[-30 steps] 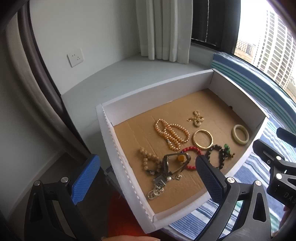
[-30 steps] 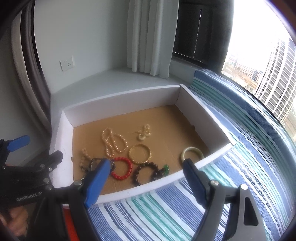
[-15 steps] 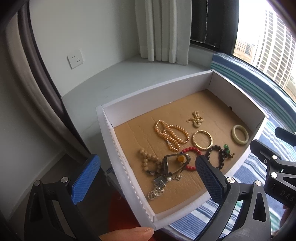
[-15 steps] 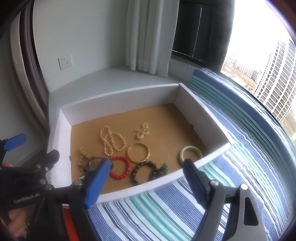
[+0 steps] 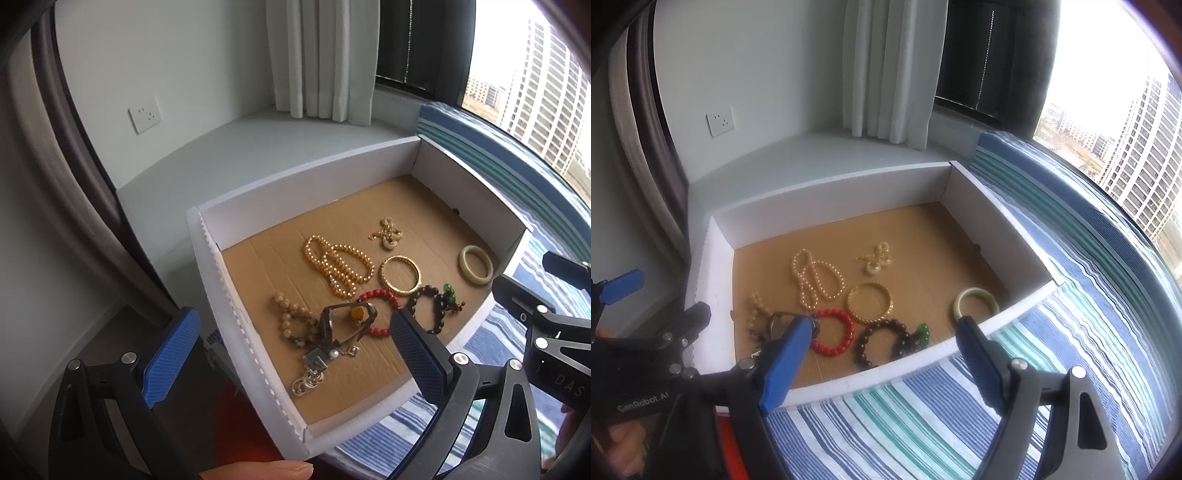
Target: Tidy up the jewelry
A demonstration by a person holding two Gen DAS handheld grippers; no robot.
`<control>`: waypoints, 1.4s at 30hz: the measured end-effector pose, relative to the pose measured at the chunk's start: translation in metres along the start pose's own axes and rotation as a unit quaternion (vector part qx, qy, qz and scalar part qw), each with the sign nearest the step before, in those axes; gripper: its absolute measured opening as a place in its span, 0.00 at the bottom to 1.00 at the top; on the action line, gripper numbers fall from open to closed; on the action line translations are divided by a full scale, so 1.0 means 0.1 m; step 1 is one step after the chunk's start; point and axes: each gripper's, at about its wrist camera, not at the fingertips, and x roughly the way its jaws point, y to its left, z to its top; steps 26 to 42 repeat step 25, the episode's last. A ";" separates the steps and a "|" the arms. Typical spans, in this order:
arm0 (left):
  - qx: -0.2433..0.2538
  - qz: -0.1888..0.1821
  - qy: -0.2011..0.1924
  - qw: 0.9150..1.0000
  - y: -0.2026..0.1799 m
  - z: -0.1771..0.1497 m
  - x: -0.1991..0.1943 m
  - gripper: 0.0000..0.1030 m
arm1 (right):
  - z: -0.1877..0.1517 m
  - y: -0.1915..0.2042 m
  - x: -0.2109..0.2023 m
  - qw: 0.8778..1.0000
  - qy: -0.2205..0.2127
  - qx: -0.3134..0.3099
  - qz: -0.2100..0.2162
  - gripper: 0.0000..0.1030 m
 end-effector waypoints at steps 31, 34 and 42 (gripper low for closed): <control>0.008 0.007 -0.009 1.000 -0.03 -0.03 -0.04 1.00 | -0.03 0.03 -0.04 1.000 -0.001 -0.007 0.000 0.80; 0.008 0.007 -0.009 1.000 -0.03 -0.03 -0.04 1.00 | -0.03 0.03 -0.04 1.000 -0.001 -0.007 0.000 0.80; 0.008 0.007 -0.009 1.000 -0.03 -0.03 -0.04 1.00 | -0.03 0.03 -0.04 1.000 -0.001 -0.007 0.000 0.80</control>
